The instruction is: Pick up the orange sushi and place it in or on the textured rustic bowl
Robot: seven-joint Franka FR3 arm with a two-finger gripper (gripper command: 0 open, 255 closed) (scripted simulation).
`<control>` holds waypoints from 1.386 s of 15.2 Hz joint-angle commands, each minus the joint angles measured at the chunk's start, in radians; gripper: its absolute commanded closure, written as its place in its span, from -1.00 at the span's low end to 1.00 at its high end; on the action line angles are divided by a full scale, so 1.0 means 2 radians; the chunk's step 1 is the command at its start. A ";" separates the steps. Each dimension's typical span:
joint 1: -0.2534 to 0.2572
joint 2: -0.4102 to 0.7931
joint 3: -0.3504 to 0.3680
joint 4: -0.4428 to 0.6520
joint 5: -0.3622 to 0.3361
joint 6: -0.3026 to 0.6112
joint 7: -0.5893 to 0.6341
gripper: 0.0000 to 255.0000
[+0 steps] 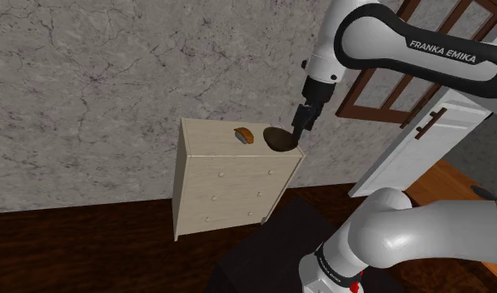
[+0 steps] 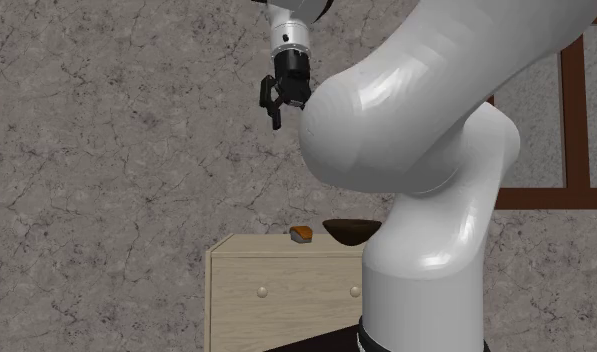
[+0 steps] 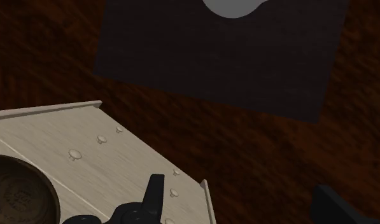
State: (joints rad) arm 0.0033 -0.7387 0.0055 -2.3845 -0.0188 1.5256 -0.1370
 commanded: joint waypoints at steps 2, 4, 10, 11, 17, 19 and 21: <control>-0.002 0.012 -0.004 -0.003 -0.003 0.017 -0.002 -1.00; -0.007 0.039 -0.011 -0.006 -0.007 0.050 -0.007 -1.00; -0.018 0.129 -0.033 0.001 -0.016 0.145 -0.020 -1.00; -0.020 0.146 -0.036 0.005 -0.017 0.160 -0.022 -1.00; -0.028 0.249 -0.056 0.041 -0.015 0.239 -0.038 -1.00; -0.031 0.285 -0.062 0.059 -0.011 0.261 -0.044 -1.00; -0.034 0.322 -0.067 0.078 -0.006 0.281 -0.051 -1.00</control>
State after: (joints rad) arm -0.0603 -0.1480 -0.1208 -2.2575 -0.0375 2.0603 -0.2276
